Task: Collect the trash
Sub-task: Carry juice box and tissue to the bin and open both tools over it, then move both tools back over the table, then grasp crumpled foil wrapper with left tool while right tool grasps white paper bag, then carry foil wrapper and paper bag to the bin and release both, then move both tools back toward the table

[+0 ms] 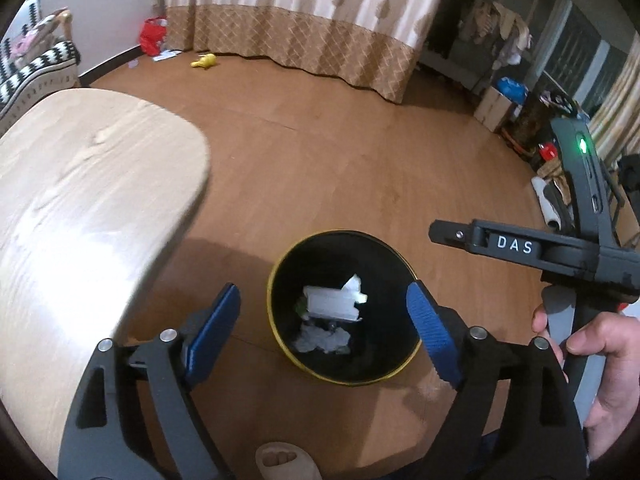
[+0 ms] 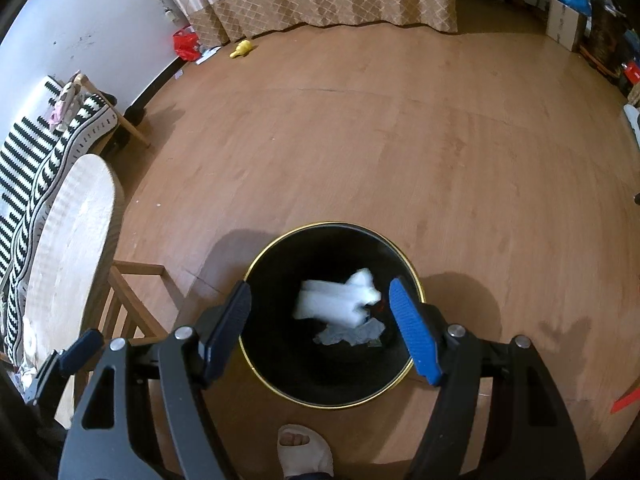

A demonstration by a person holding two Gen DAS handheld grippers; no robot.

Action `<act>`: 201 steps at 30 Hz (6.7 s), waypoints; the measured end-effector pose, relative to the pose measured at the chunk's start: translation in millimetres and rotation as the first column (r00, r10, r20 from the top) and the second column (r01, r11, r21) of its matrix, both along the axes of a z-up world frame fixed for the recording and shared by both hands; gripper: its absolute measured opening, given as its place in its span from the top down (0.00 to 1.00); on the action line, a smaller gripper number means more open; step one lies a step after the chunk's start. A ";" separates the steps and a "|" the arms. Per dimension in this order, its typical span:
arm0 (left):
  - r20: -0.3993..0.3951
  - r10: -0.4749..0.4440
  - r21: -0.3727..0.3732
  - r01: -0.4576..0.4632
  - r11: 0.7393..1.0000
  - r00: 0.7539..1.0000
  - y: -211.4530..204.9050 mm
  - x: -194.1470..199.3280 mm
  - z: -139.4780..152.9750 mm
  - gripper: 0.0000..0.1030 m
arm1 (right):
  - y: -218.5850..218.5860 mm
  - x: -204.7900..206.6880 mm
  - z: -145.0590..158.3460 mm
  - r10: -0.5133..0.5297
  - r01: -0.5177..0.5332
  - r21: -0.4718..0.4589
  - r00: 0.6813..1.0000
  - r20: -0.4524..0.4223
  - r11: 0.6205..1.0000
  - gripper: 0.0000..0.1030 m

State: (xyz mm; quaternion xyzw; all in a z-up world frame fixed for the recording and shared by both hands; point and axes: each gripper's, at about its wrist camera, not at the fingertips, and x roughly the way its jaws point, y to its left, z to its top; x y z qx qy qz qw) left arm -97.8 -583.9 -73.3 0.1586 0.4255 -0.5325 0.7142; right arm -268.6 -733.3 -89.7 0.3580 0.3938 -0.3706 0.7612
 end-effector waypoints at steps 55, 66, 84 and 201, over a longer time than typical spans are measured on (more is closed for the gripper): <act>0.124 0.738 0.039 -0.746 0.665 0.664 492.7 147.3 10.0 0.60 | 500.1 380.9 36.1 0.865 -0.859 -0.135 0.501 -0.024 0.493 0.27; 0.076 0.753 0.007 -0.755 0.655 0.654 511.3 137.5 30.0 0.64 | 495.7 397.9 22.8 0.839 -0.838 -0.134 0.540 -0.063 0.529 0.27; 0.104 0.757 -0.037 -0.758 0.651 0.645 477.8 149.4 59.4 0.64 | 456.3 337.4 57.0 0.845 -0.831 -0.212 0.533 -0.043 0.514 0.42; 0.055 0.462 -0.077 -0.458 0.886 0.885 247.1 122.5 64.4 0.10 | 163.1 159.4 62.7 0.367 -0.354 -0.128 0.924 0.104 0.927 0.20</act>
